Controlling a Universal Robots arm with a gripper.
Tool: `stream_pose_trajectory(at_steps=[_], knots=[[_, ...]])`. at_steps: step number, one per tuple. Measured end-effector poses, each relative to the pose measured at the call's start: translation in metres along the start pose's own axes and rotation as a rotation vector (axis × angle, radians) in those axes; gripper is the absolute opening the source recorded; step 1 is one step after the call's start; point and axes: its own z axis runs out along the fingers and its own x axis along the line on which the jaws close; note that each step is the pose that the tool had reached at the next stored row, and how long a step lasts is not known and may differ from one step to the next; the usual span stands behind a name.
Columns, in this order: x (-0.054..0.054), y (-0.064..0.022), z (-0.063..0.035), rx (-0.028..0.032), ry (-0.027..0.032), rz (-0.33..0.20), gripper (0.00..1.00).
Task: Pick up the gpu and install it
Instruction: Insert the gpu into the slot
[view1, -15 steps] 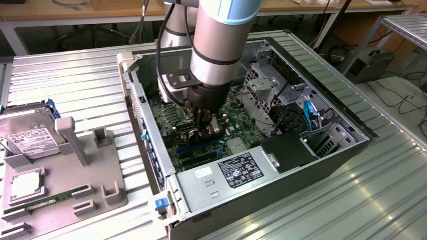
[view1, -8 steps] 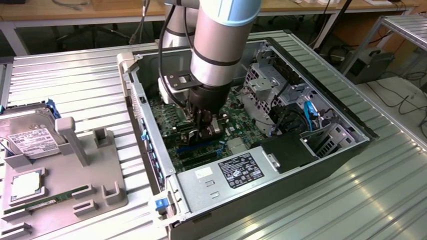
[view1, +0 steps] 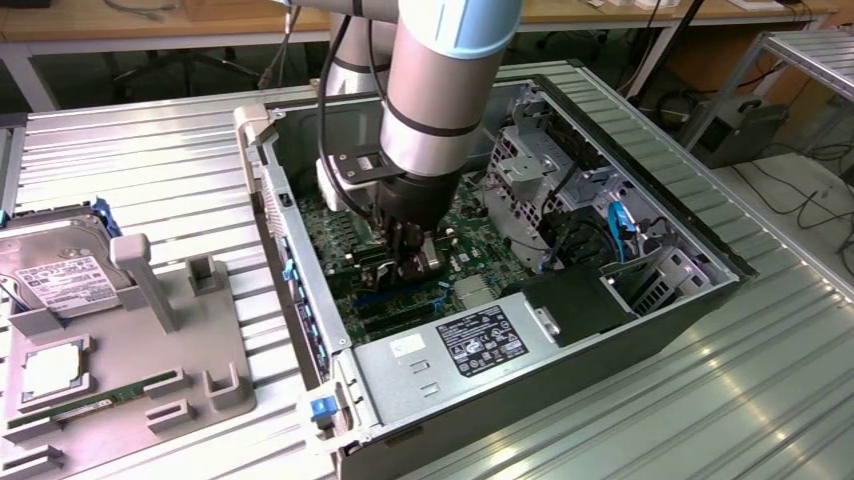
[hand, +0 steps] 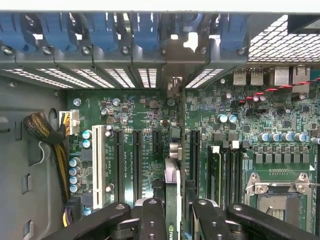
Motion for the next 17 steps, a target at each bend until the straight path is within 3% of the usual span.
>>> stream_pose_trajectory(at_steps=[3,6,7,14,17], knots=[[-0.001,0.0,0.0005,0.0004,-0.0009,0.0,0.27],[-0.001,0.0001,-0.0001,-0.0007,-0.0002,0.0,0.4],[-0.001,0.0001,-0.001,-0.0012,0.0002,0.0,0.4],[-0.001,0.001,-0.0268,-0.0013,-0.0004,0.0,0.4],[-0.001,0.0011,-0.0311,-0.0013,-0.0004,0.0,0.38]])
